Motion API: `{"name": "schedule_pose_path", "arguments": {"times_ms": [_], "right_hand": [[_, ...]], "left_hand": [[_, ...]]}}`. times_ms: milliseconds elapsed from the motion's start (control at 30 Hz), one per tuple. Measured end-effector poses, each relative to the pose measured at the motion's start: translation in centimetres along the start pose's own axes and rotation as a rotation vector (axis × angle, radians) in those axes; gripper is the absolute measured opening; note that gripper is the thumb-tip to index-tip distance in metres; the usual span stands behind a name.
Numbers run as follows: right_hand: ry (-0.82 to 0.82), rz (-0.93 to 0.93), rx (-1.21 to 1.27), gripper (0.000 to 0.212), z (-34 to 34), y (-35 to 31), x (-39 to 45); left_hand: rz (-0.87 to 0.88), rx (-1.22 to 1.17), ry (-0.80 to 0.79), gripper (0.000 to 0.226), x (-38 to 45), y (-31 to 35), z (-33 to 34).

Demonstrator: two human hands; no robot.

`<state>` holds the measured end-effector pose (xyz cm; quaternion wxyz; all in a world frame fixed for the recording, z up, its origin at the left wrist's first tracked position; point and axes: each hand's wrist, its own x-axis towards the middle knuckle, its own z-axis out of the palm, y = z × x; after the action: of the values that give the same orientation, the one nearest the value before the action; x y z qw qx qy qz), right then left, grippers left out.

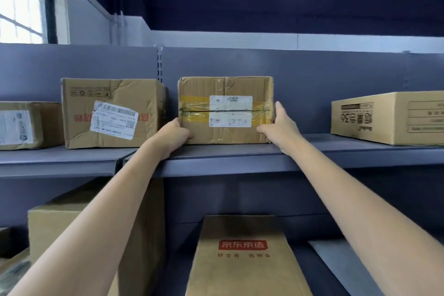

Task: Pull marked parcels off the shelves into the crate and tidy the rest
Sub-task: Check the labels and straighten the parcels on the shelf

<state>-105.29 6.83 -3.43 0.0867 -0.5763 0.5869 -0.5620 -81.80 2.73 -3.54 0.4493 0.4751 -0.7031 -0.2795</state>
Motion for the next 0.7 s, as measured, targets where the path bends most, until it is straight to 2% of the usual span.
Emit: {"name": "schedule_pose_path", "arguments": {"times_ms": [100,167,267,367,467,567,700], "right_hand": [[0.173,-0.082,-0.001,0.061,-0.8,-0.7,-1.1],[0.167,-0.134,-0.047,0.056,-2.1,-0.8,-1.8],[0.117,-0.200,-0.207,0.054,-6.0,-0.2,-3.2],[0.141,-0.183,-0.326,0.053,-11.3,1.0,-4.2],[0.261,-0.115,-0.373,0.051,-17.0,2.0,-4.9],[0.368,-0.046,-0.427,0.047,-22.5,3.4,-5.7],[0.395,0.035,-0.404,0.045,-28.1,6.7,-6.5]], "left_hand": [[0.030,0.184,0.166,0.057,-1.3,0.5,0.3],[0.104,0.242,0.248,0.064,-2.3,1.0,0.3],[0.250,0.298,0.330,0.061,-3.4,1.7,0.5],[0.338,0.361,0.309,0.062,-4.1,3.3,2.2],[0.408,0.343,0.282,0.065,-4.4,6.5,5.5],[0.524,0.275,0.266,0.063,-5.2,10.8,9.9],[0.574,0.170,0.242,0.058,-7.3,16.1,16.6]]}}
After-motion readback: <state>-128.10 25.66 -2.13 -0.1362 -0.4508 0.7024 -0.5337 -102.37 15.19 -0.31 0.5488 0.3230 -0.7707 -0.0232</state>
